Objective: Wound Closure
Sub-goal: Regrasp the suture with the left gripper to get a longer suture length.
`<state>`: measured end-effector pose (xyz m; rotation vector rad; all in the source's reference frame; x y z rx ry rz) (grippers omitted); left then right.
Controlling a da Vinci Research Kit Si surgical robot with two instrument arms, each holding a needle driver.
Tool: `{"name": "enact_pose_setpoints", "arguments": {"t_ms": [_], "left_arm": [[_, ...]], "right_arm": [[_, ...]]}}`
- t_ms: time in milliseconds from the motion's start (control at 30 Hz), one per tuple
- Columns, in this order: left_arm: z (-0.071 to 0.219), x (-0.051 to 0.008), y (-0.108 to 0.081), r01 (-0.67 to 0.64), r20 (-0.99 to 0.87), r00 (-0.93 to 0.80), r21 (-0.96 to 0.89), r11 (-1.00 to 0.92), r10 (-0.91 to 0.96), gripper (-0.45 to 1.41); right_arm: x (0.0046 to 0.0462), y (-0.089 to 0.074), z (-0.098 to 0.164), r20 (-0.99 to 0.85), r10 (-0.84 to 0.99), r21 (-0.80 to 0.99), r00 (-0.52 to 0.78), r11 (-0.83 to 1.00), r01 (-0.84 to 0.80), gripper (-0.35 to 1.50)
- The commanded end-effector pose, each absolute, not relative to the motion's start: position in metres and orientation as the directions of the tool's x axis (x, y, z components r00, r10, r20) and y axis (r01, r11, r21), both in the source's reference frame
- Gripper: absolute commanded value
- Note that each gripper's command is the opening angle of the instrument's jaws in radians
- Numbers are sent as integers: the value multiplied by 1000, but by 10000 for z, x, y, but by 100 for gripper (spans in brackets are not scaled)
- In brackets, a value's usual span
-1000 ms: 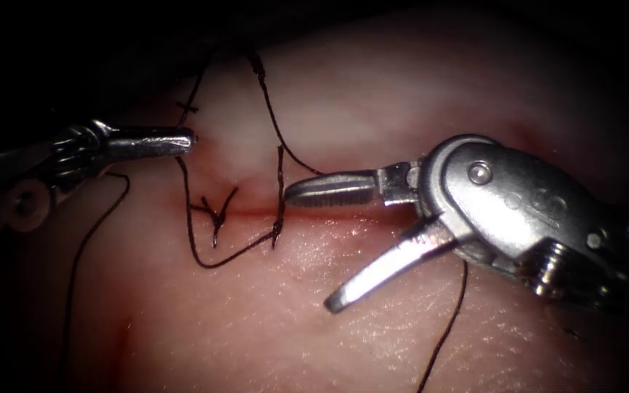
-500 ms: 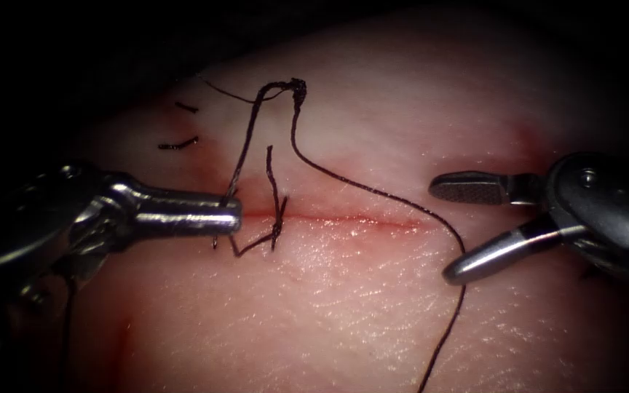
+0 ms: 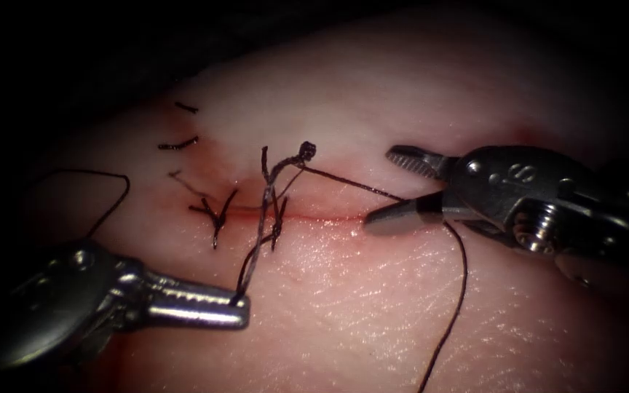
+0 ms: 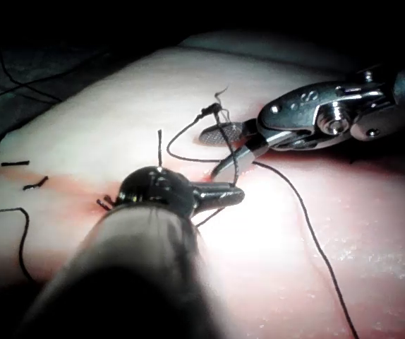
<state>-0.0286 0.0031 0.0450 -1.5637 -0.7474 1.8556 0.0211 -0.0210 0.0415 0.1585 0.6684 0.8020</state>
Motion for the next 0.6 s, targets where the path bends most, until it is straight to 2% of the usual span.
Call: {"name": "enact_pose_setpoints", "arguments": {"t_ms": [33,133,167,267,400,433,533,567,600], "left_arm": [[453,-292,40,-80,-678,-139,-719,-690,722,-45],[453,-292,38,-87,-714,-151,-679,-729,683,-45],[453,-292,38,-83,-730,-154,-662,-745,666,-45],[453,-291,38,-90,-741,-160,-647,-757,652,-45],[459,-287,38,-157,-791,-212,-552,-819,573,-43],[460,-286,39,-160,-790,-214,-552,-819,574,-23],[461,-281,39,-171,-737,-206,-621,-765,644,57],[460,-275,38,-178,-697,-204,-664,-726,687,103],[459,-271,38,-176,-688,-208,-673,-718,695,111]], "right_arm": [[224,-204,420,-491,690,353,532,716,-603,91],[224,-208,424,-460,678,332,574,731,-597,44],[223,-210,425,-444,673,337,591,737,-586,-35],[217,-210,418,-427,652,388,626,758,-525,-35],[207,-201,390,-515,657,400,551,752,-523,-35],[204,-199,384,-528,652,396,544,756,-522,-35],[198,-195,363,-581,620,367,526,777,-511,-35],[196,-196,350,-612,593,343,523,795,-501,-35],[194,-197,342,-628,582,331,517,801,-499,-35]]}}
